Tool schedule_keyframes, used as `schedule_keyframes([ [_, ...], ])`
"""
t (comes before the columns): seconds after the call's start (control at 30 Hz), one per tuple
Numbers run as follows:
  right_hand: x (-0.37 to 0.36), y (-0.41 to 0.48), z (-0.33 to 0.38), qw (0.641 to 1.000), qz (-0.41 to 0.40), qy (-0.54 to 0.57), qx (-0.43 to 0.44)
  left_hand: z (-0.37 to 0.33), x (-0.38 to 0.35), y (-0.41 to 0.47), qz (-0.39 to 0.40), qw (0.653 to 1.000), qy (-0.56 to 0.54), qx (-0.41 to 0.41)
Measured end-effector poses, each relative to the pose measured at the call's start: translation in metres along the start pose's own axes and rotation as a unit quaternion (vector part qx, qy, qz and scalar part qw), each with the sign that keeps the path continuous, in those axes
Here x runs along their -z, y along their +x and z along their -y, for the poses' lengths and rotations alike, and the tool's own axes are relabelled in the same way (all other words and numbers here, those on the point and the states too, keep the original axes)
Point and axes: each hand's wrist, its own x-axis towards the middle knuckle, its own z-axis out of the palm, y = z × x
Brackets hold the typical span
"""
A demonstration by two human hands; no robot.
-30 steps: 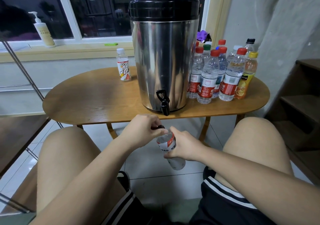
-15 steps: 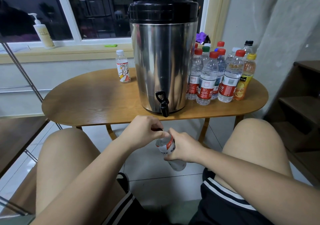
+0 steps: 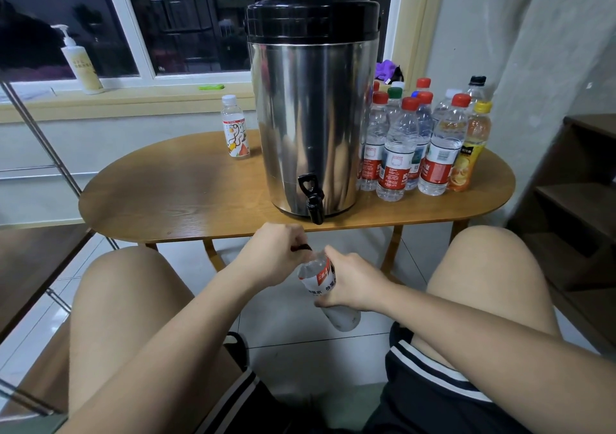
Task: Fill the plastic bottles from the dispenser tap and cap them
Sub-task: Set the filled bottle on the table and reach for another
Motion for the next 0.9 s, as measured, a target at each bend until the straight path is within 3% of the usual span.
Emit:
schedule_keyframes([
  [0.37,0.024,-0.005,-0.01,0.995,0.071,0.062,0.038,0.004,0.009,-0.01,0.039,0.987,-0.081,-0.131],
  [0.47,0.027,-0.009,-0.011,0.994,0.086,0.057,0.037,0.006,0.008,-0.013,0.042,0.986,-0.131,-0.096],
  [0.67,0.028,-0.014,-0.007,0.998,0.041,0.04,0.027,-0.004,0.002,-0.009,-0.006,0.997,-0.073,-0.039],
  [0.9,0.032,-0.014,-0.015,0.998,0.027,0.048,0.034,-0.007,0.003,-0.009,-0.003,0.989,-0.098,-0.107],
])
